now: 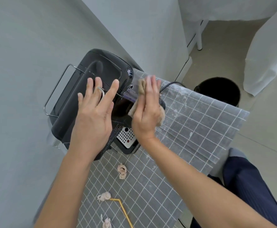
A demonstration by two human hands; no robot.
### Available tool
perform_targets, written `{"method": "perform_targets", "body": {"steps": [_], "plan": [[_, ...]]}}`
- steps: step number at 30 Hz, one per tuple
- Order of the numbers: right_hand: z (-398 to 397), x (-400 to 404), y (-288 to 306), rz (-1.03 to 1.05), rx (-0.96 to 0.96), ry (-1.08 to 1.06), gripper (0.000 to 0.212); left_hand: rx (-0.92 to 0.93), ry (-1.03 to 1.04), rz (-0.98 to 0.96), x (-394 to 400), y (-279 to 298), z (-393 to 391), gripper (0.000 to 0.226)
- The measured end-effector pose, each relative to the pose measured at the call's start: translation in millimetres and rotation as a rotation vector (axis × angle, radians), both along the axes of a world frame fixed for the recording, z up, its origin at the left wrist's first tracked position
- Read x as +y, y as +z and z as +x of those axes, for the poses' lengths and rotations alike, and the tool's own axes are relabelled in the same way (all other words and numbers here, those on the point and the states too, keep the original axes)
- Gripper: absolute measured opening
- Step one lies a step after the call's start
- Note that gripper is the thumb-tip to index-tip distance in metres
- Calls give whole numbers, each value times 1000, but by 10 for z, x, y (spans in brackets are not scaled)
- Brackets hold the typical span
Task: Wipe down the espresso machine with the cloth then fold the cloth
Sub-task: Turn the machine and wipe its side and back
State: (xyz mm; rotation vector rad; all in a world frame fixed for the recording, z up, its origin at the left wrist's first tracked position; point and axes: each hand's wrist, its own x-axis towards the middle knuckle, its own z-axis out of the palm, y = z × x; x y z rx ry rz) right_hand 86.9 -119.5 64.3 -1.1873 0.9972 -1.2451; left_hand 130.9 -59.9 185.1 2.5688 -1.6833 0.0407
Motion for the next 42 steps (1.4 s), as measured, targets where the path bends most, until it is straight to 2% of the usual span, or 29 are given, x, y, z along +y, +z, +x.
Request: {"method": "perform_targets", "body": {"steps": [2, 6, 7, 9, 12, 16, 19, 22, 27, 29, 32, 36, 38, 40, 42], "plan": [[6, -270, -136, -42, -19, 21, 39, -2, 1, 3, 3, -1, -3, 50], [-12, -479, -607, 328, 132, 114, 40, -4, 2, -6, 1, 3, -7, 50], [-39, -424, -661, 356, 151, 116, 41, -1, 2, -4, 3, 3, -12, 50], [-86, -200, -571, 272, 110, 109, 42, 5, 8, -9, 0, 4, -18, 50], [-90, 44, -87, 28, 12, 84, 41, -2, 6, -5, 2, -2, -10, 49], [-8, -418, 320, -114, -91, 95, 33, -2, 10, -1, 0, 1, 2, 49], [2, -890, 218, -90, 70, 311, 31, -12, 7, -4, 0, -14, 8, 49], [27, -1051, -88, 87, 220, 525, 37, -14, 6, -17, 9, -21, 12, 49], [-190, -757, -601, 297, 322, 451, 37, -27, 0, -12, 12, -29, 0, 50], [-274, -592, -738, 288, 361, 424, 38, -33, 1, -9, 10, -23, 4, 50], [-476, -406, -845, 227, 485, 523, 31, -39, -6, 1, 11, -9, 12, 50], [-897, -429, -730, 176, 455, 636, 30, -57, -10, 16, 14, -2, 23, 51], [-1070, -505, -682, 157, 490, 619, 31, -84, -6, 23, 8, -5, 28, 52], [-1177, -568, -721, 32, 766, 613, 28, -111, 0, 24, 0, -15, 31, 52], [-1213, -592, -750, -27, 1053, 779, 45, -150, 3, 32, -2, -24, 35, 54]]}}
